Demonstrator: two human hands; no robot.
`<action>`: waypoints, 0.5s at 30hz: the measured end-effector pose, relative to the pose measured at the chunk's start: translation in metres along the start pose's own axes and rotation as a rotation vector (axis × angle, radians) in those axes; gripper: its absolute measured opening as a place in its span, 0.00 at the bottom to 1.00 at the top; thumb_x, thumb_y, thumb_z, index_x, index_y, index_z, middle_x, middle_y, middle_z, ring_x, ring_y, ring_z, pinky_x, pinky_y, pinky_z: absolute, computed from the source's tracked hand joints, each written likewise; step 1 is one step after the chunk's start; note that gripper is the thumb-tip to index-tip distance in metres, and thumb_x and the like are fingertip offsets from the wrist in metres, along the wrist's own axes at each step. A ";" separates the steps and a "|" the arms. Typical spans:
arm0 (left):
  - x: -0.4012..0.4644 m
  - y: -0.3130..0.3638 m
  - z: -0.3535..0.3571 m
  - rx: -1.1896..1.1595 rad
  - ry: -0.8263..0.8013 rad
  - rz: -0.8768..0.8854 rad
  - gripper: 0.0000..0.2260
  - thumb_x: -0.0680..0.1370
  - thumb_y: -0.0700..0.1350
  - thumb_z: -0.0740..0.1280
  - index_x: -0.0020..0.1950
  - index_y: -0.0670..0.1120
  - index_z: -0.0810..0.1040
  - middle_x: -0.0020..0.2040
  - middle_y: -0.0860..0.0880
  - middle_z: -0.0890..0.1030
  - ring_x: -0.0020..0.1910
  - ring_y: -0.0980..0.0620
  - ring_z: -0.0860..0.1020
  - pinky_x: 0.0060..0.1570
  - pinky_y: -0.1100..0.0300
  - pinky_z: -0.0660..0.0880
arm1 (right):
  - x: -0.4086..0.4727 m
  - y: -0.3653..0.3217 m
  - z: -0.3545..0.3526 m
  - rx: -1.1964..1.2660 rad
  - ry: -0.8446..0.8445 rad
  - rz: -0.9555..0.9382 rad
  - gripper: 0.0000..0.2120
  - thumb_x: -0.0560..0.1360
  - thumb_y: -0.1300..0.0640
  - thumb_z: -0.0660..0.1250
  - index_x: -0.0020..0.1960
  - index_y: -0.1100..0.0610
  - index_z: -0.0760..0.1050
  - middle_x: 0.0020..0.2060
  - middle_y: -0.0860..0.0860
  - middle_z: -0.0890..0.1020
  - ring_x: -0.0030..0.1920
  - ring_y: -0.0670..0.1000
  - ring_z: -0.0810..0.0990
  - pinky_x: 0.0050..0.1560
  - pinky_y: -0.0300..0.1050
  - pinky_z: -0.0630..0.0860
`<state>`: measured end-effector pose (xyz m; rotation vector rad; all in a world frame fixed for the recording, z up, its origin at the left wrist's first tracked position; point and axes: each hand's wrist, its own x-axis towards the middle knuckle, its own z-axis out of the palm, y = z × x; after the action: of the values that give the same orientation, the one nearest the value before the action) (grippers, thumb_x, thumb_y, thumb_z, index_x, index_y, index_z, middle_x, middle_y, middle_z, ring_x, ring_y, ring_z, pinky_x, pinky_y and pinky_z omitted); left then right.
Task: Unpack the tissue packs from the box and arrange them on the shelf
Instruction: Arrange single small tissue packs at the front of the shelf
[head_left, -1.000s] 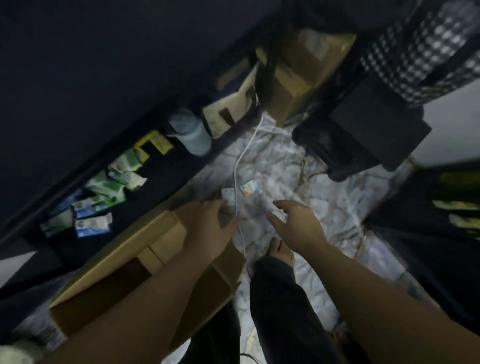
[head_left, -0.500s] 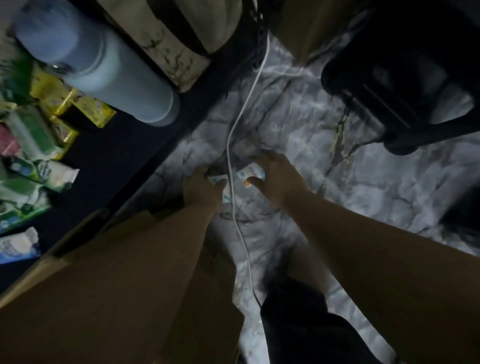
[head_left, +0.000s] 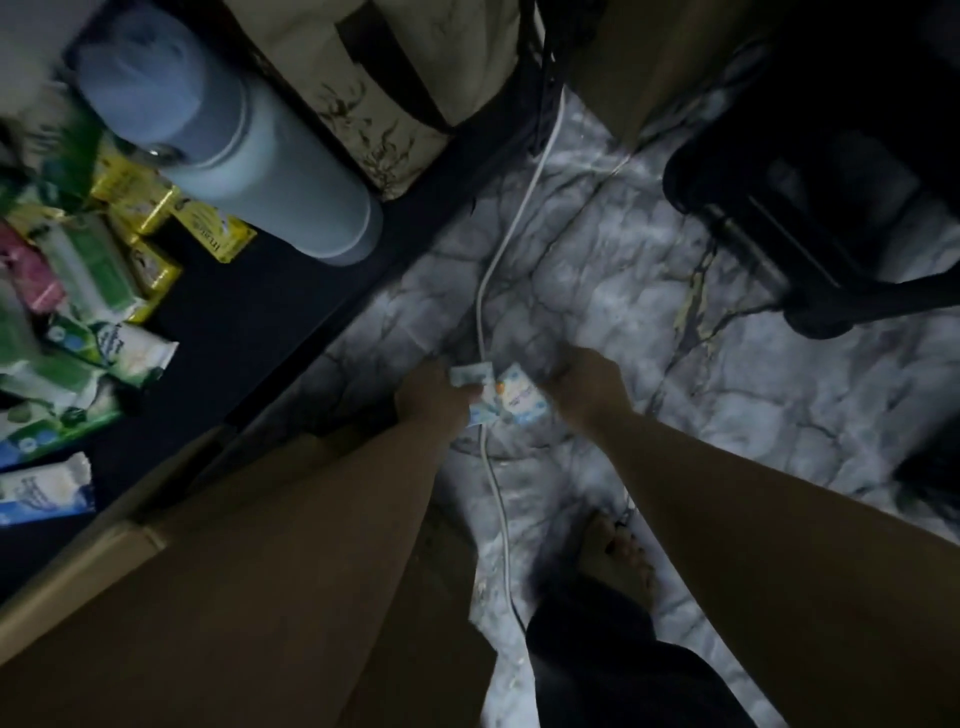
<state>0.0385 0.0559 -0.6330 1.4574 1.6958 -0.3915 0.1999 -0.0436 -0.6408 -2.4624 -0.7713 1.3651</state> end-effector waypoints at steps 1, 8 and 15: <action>-0.007 0.003 -0.004 -0.017 0.003 0.009 0.25 0.73 0.51 0.80 0.63 0.38 0.82 0.60 0.39 0.84 0.58 0.39 0.83 0.57 0.45 0.82 | -0.007 -0.002 -0.003 0.016 -0.006 0.010 0.15 0.78 0.50 0.71 0.59 0.58 0.81 0.53 0.57 0.85 0.55 0.59 0.83 0.53 0.47 0.78; -0.025 -0.001 -0.029 -0.120 0.018 -0.004 0.20 0.75 0.48 0.79 0.63 0.40 0.82 0.58 0.41 0.84 0.56 0.40 0.83 0.55 0.47 0.82 | -0.014 -0.017 0.012 -0.139 -0.102 -0.130 0.32 0.73 0.44 0.76 0.73 0.51 0.72 0.69 0.55 0.73 0.66 0.59 0.76 0.66 0.52 0.75; -0.004 -0.006 -0.028 -0.148 0.050 0.024 0.21 0.78 0.46 0.76 0.67 0.40 0.76 0.64 0.41 0.80 0.61 0.40 0.80 0.59 0.50 0.79 | 0.001 -0.017 0.046 -0.139 -0.005 -0.161 0.22 0.72 0.51 0.79 0.61 0.57 0.77 0.56 0.56 0.81 0.59 0.60 0.77 0.56 0.48 0.76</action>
<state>0.0221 0.0718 -0.6150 1.3877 1.7078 -0.2138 0.1559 -0.0316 -0.6597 -2.4368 -1.0745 1.3003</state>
